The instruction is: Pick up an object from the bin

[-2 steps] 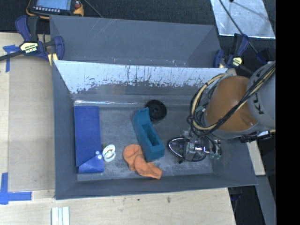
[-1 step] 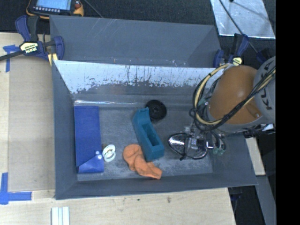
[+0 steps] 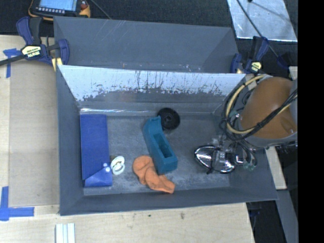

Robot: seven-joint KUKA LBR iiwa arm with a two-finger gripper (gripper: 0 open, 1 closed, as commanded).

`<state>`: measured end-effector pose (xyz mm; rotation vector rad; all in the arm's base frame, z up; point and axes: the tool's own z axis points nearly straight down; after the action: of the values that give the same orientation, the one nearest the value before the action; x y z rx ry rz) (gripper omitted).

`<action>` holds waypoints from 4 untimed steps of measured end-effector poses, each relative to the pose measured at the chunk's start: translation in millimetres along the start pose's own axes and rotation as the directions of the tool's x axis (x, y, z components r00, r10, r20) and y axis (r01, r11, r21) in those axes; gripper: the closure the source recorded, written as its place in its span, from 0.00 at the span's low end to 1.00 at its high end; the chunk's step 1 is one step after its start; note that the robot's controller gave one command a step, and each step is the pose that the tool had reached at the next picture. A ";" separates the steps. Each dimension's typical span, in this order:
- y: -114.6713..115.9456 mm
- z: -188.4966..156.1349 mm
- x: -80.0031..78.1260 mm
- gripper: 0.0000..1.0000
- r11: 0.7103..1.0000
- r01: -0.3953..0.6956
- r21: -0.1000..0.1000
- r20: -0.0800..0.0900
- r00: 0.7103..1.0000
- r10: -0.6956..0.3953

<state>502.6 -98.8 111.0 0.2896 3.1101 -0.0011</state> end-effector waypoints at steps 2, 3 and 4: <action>-11.5 -26.2 -7.7 1.00 1.000 -0.029 0.002 -0.003 1.000 0.029; -18.5 36.1 -16.4 1.00 1.000 -0.028 0.002 -0.013 1.000 0.028; -18.1 36.9 -19.4 1.00 1.000 -0.026 -0.003 -0.017 1.000 0.026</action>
Offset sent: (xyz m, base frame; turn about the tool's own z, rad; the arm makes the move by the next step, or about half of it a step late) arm 0.0093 -0.0185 -0.0408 0.0458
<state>519.0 -120.2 74.5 0.3310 3.1226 0.0062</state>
